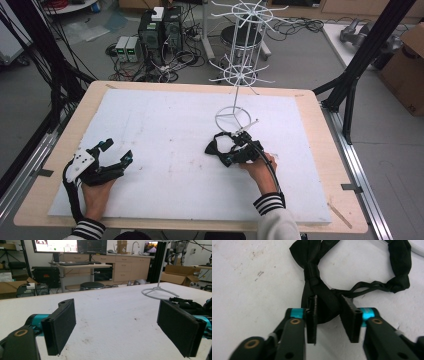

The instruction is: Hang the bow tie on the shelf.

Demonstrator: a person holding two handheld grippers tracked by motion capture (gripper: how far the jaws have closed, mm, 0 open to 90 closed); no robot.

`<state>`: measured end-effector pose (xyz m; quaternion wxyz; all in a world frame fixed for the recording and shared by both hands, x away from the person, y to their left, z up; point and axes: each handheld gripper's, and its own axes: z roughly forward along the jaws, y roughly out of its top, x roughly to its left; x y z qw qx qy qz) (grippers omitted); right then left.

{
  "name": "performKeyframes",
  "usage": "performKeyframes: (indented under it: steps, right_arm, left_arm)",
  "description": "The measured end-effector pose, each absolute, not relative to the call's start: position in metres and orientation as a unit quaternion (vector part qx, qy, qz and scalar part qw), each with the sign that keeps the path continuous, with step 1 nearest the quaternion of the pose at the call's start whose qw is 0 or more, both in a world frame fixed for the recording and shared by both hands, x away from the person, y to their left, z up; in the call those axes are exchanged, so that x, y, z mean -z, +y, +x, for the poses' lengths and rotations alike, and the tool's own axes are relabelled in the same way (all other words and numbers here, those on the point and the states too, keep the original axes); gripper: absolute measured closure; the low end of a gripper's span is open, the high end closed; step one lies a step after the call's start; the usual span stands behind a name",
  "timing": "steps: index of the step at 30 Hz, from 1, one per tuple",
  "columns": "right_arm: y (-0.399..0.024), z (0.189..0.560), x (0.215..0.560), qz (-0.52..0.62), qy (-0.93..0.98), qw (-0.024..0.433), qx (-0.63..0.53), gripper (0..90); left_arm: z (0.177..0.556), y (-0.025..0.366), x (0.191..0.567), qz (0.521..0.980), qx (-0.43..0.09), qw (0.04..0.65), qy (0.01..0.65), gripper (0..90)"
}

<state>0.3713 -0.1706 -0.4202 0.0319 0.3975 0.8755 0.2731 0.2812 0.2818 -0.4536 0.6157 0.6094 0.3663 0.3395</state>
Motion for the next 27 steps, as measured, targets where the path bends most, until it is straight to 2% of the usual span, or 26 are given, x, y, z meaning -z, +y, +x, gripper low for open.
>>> performKeyframes:
  steps: [3, 5, 19, 27]
  right_arm:
    - [-0.168, 0.368, 0.419, 0.397, 0.878, 0.04, -0.265, 83.1]
    - [-0.166, 0.366, 0.418, 0.396, 0.878, 0.048, -0.265, 86.0]
    - [-0.161, 0.358, 0.413, 0.351, 0.886, 0.074, -0.293, 86.5]
    - [-0.158, 0.351, 0.404, 0.318, 0.884, 0.104, -0.326, 86.5]
  left_arm:
    - [0.281, 0.282, 0.454, 0.609, -0.339, 0.616, 0.366, 15.8]
    - [0.281, 0.282, 0.454, 0.61, -0.34, 0.616, 0.366, 15.8]
    - [0.281, 0.282, 0.454, 0.609, -0.34, 0.616, 0.366, 15.8]
    - [0.281, 0.282, 0.454, 0.609, -0.34, 0.616, 0.366, 15.8]
